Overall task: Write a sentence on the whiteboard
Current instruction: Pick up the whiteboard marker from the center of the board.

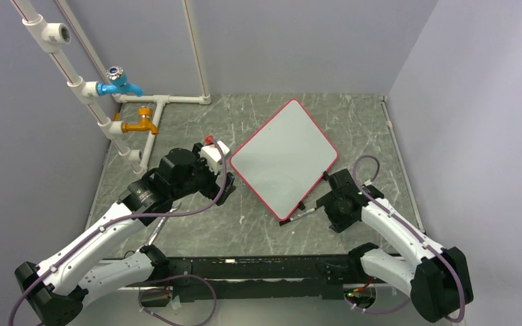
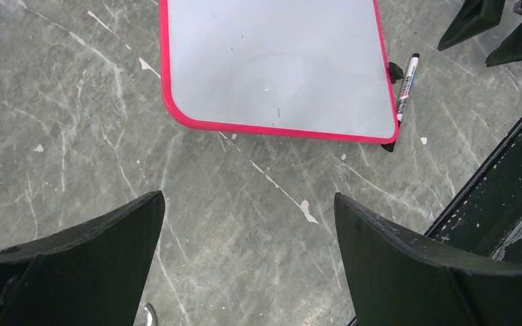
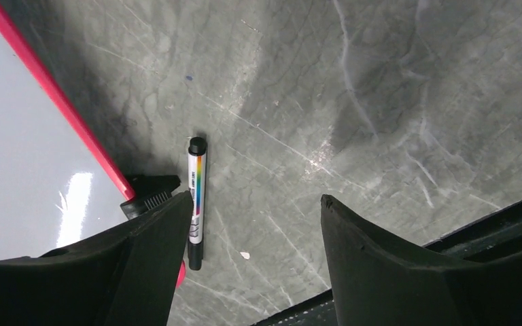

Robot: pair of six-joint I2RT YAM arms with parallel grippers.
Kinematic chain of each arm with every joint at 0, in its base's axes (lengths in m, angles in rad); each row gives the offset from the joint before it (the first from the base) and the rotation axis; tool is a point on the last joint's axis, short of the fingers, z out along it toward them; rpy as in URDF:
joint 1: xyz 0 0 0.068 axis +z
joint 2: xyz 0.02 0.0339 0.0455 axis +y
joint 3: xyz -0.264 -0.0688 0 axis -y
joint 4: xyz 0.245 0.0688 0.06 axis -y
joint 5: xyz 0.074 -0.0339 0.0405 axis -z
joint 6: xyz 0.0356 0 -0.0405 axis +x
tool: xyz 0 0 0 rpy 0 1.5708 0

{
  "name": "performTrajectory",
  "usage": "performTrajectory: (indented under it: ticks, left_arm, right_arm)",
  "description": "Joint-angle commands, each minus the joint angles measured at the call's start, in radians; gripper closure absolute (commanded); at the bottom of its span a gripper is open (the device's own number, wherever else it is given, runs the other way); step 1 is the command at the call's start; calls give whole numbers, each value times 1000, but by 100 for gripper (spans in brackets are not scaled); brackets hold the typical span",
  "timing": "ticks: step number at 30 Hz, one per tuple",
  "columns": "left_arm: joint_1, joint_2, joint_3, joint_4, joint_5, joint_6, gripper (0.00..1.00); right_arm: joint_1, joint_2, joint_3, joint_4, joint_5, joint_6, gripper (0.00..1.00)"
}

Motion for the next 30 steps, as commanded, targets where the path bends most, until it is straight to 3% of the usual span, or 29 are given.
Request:
performTrajectory:
  ticks: [1,30]
  left_arm:
    - [-7,-15,39,-1,-14,7,1]
    - [-20,-12,38,-7,-46,9,1]
  right_arm:
    - [34,54,45,51,26,63,30]
    - [147,370,153,154,73,43,64]
